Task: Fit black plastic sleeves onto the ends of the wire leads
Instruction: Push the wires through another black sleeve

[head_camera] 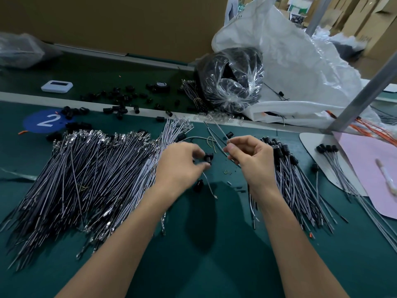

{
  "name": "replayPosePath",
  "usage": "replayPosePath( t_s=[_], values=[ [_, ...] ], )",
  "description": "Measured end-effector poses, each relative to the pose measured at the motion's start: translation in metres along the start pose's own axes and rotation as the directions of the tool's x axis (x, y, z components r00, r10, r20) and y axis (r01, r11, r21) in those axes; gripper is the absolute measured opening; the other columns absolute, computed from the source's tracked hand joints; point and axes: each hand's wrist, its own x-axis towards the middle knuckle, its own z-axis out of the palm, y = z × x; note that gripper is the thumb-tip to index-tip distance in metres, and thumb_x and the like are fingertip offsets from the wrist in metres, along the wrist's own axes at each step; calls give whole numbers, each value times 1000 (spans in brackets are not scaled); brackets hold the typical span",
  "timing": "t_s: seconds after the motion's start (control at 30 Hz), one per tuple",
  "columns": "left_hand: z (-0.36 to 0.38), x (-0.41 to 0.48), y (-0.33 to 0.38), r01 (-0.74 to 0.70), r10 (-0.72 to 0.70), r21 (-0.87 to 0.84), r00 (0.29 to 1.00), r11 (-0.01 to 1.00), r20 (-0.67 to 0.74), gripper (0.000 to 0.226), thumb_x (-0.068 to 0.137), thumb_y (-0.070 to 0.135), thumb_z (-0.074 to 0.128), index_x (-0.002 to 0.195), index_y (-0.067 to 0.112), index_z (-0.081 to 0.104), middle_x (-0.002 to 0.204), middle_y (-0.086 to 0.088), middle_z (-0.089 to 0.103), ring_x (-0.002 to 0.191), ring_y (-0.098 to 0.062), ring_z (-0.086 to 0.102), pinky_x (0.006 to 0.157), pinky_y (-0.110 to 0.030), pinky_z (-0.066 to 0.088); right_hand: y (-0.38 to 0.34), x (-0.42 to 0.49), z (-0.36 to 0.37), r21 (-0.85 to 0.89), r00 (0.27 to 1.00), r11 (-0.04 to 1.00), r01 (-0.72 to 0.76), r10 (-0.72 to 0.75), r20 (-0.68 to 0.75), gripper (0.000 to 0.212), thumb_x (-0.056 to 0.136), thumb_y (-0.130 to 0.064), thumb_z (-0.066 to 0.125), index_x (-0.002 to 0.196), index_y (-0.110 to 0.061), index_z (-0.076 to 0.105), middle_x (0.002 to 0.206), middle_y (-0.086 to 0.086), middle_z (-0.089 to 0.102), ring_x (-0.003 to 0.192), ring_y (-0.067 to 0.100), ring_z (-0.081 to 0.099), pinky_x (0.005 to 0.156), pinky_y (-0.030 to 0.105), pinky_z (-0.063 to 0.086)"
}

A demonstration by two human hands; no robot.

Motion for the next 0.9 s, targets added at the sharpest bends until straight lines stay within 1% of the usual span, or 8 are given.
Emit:
replayPosePath(
  t_s=[0.1,0.2,0.27,0.37,0.43,0.5,0.67,0.9],
  values=[
    [9,3,9,-80,51,359,995,930,91,28,83,37,74,107,22,73,102,-5,69,110,-25,52,90,-31,41,2,1,0,-13,1000,1000,12,-12,-17,15,84,2,70,81,-13,71,75,6,74,69,19,68,70,28,56],
    [8,9,11,-101,65,431,993,897,97,17,84,25,71,100,21,75,97,-5,71,106,-26,55,92,-31,37,3,1,0,-29,999,999,27,-27,-19,16,84,2,70,81,-14,71,75,5,74,69,18,68,68,26,55],
    [7,12,7,-127,109,268,991,955,81,13,85,23,73,97,22,77,93,2,73,98,-18,60,92,-27,42,2,1,-2,-25,999,999,34,-35,-25,17,84,2,69,81,-14,71,74,4,74,69,17,68,67,24,55],
    [-2,11,5,-26,14,-321,999,947,-42,10,85,15,75,94,16,78,80,10,72,71,3,64,69,-6,45,0,2,-3,-8,999,999,44,-44,-30,17,85,2,69,81,-14,71,73,3,74,70,17,69,66,22,54],
    [-9,12,1,86,-145,-694,989,715,-27,14,88,9,69,99,15,74,83,4,76,76,-4,70,67,-11,51,0,2,-2,-13,998,998,55,-56,-27,15,84,2,69,82,-13,72,73,3,74,72,17,70,66,22,54],
    [-14,11,-2,135,-240,-882,970,452,26,15,93,4,61,102,12,70,88,-1,76,77,-13,71,66,-19,55,-1,2,-2,-24,997,997,71,-71,-7,13,84,1,70,82,-12,73,74,3,74,74,18,71,66,21,54],
    [-16,9,-3,97,-301,-971,953,216,29,19,97,1,52,99,8,69,90,-5,74,80,-17,72,70,-22,58,-3,-1,-1,-37,994,994,100,-99,47,17,83,-2,72,80,-19,73,75,2,74,77,24,72,67,24,55],
    [-11,10,-2,104,-276,-981,959,163,56,16,97,-1,51,100,3,67,95,-13,73,85,-21,74,71,-21,57,-3,-1,-2,-38,990,992,120,-117,79,17,83,-3,73,80,-20,73,74,1,74,75,19,72,66,22,52]
  ],
)
